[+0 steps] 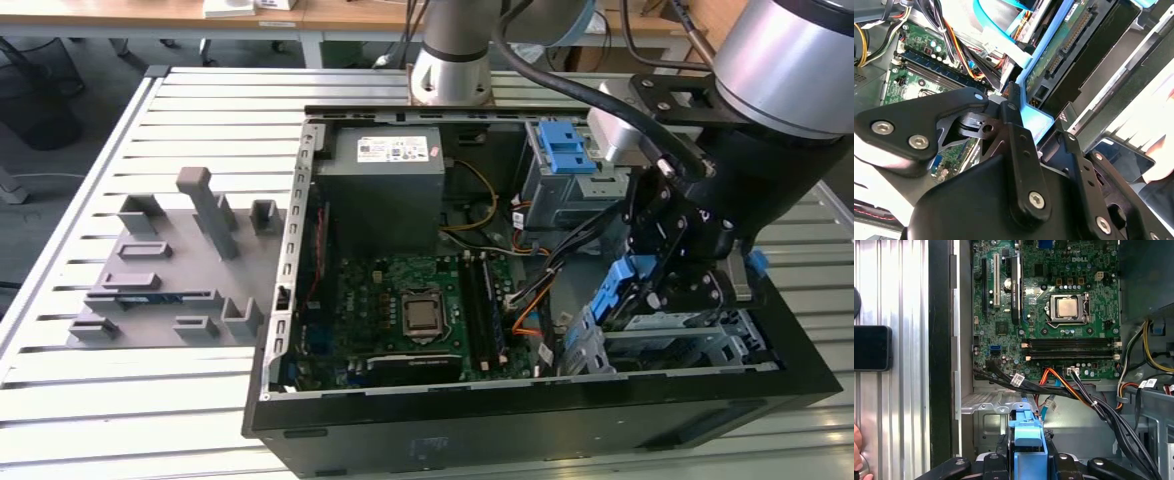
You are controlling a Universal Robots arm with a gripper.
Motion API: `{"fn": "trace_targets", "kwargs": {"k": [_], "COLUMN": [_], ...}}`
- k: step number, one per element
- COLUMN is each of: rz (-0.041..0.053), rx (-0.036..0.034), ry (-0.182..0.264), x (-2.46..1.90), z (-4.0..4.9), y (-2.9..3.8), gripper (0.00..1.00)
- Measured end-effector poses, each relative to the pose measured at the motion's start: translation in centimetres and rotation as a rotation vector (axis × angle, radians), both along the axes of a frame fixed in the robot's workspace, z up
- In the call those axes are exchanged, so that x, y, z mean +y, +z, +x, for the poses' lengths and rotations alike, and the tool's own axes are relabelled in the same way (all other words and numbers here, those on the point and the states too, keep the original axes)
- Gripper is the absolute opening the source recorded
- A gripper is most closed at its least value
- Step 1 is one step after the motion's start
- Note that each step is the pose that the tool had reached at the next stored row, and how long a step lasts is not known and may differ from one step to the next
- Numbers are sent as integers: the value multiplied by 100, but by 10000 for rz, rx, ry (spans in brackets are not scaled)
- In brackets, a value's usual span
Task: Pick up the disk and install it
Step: 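Insert the disk into the insertion slot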
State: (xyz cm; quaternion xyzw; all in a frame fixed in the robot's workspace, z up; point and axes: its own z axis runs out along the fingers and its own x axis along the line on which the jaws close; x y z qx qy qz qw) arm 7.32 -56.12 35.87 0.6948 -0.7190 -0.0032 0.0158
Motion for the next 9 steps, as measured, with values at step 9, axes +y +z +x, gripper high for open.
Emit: {"fn": "trace_targets", "kwargs": {"k": [9], "rz": [1], "rx": [-1], "ry": [0], "x": [0], "z": [0], "y": [-2], "gripper": [44]}}
